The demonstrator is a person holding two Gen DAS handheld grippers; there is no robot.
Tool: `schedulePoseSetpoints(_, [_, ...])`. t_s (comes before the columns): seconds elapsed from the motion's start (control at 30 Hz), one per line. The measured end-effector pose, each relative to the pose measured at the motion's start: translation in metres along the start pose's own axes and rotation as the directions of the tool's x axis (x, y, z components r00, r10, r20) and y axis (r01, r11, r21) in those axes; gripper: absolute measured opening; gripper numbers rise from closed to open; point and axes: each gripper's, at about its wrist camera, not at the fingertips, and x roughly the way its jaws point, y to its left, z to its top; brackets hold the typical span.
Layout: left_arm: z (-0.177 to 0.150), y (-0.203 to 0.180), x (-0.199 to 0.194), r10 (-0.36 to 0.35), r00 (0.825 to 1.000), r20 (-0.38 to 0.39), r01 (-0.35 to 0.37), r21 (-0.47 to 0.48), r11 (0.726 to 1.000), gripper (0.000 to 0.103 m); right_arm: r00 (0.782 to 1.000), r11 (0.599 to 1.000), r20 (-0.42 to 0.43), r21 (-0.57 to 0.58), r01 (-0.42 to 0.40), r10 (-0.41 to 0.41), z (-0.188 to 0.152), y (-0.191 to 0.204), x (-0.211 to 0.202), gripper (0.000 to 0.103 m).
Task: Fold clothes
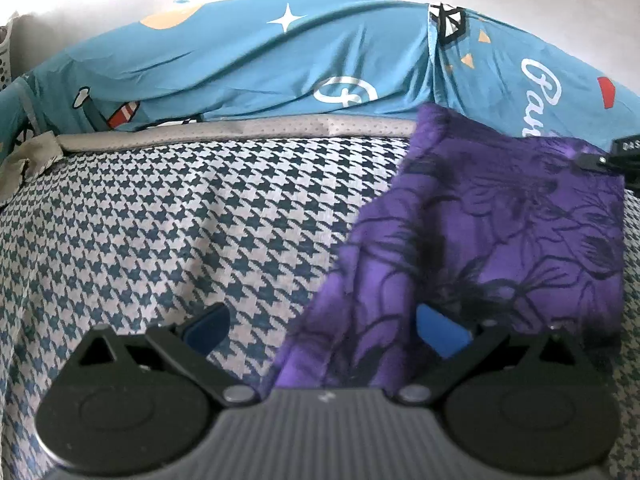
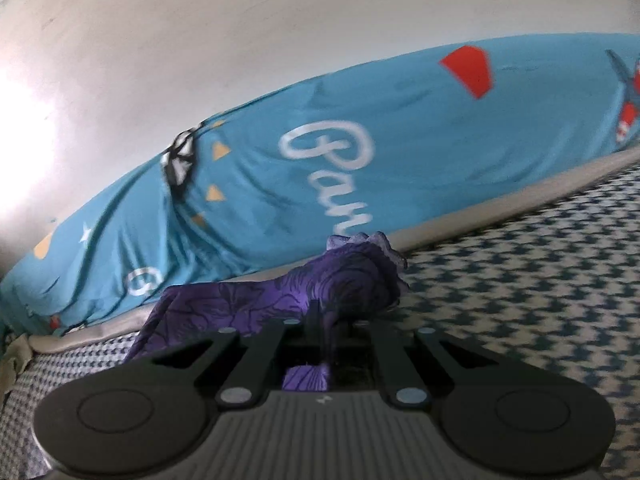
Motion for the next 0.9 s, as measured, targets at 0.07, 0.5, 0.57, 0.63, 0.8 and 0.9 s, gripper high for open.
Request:
schedulePoseSetpoints(0.07, [0.000, -0.001, -0.002, -0.008, 1.000, 0.003, 0.008, 0.006, 1.000, 0.103, 1.000, 1.000, 0.011, 0.010, 0.029, -0.029, 0.002, -0.012, -0.008, 0.005])
schedulePoseSetpoints(0.5, [-0.004, -0.006, -0.015, -0.065, 0.998, 0.011, 0.064, 0.046, 0.997, 0.103, 0.969, 0.967, 0.059, 0.103, 0.232, -0.239, 0.012, -0.098, -0.060, 0.005])
schedulePoseSetpoints(0.57, [-0.006, -0.006, -0.017, -0.073, 0.997, 0.011, 0.073, 0.051, 0.996, 0.103, 0.959, 0.955, 0.054, 0.128, 0.268, -0.277, 0.012, -0.114, -0.064, 0.005])
schedulePoseSetpoints(0.63, [-0.008, -0.007, -0.020, -0.082, 0.997, 0.011, 0.082, 0.055, 0.995, 0.103, 0.953, 0.944, 0.038, 0.157, 0.290, -0.300, 0.010, -0.127, -0.067, 0.005])
schedulePoseSetpoints(0.8, [-0.019, -0.002, -0.026, -0.077, 0.997, 0.009, 0.077, 0.039, 0.996, 0.103, 0.950, 0.943, 0.020, 0.133, 0.306, -0.312, 0.004, -0.132, -0.067, 0.008])
schedulePoseSetpoints(0.9, [-0.025, 0.004, -0.031, -0.067, 0.998, 0.017, 0.067, 0.022, 0.998, 0.103, 0.945, 0.938, 0.023, 0.136, 0.319, -0.325, 0.004, -0.132, -0.076, 0.021])
